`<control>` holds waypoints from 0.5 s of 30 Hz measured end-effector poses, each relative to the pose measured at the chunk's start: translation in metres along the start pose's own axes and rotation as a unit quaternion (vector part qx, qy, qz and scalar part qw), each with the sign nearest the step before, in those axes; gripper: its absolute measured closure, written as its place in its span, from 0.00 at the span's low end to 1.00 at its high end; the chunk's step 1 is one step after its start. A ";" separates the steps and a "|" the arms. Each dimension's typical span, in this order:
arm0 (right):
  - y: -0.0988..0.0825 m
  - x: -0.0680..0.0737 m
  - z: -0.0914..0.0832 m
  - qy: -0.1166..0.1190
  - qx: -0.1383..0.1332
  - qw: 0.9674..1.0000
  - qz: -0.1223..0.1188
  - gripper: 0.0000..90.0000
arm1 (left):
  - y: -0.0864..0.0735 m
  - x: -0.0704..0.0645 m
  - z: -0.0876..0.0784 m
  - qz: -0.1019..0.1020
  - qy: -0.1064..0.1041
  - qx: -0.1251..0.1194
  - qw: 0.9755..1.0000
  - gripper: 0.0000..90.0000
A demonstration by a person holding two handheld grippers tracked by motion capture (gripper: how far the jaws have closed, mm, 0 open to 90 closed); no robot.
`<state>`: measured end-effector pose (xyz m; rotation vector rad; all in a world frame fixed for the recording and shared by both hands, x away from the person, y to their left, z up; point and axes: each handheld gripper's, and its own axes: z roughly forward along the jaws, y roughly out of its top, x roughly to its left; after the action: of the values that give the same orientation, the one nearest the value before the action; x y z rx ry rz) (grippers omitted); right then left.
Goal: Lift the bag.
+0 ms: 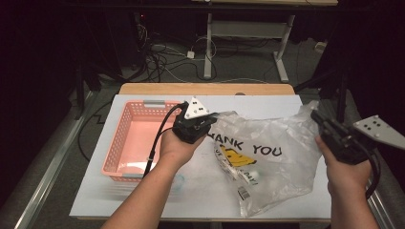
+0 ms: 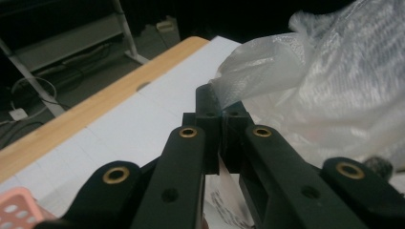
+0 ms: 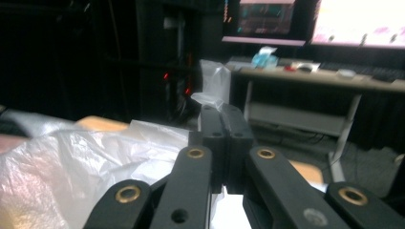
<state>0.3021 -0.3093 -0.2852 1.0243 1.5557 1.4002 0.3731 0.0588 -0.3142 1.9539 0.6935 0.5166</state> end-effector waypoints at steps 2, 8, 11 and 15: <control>0.015 -0.003 0.001 -0.008 -0.018 1.000 0.002 1.00 | 0.006 0.001 -0.002 -0.002 0.004 -0.013 1.000 0.97; 0.048 -0.007 0.001 -0.020 -0.055 0.998 -0.017 1.00 | 0.012 -0.001 -0.002 0.000 0.020 -0.041 0.999 0.97; 0.037 -0.009 0.004 -0.022 -0.045 0.999 -0.015 1.00 | 0.006 -0.001 0.003 -0.004 0.015 -0.036 0.999 0.97; 0.004 -0.012 0.012 -0.019 -0.004 1.000 -0.005 1.00 | -0.006 0.000 0.012 -0.017 0.006 -0.022 1.000 0.97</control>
<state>0.3181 -0.3157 -0.2820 1.0301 1.5254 1.3716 0.3786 0.0533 -0.3250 1.8959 0.7160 0.5188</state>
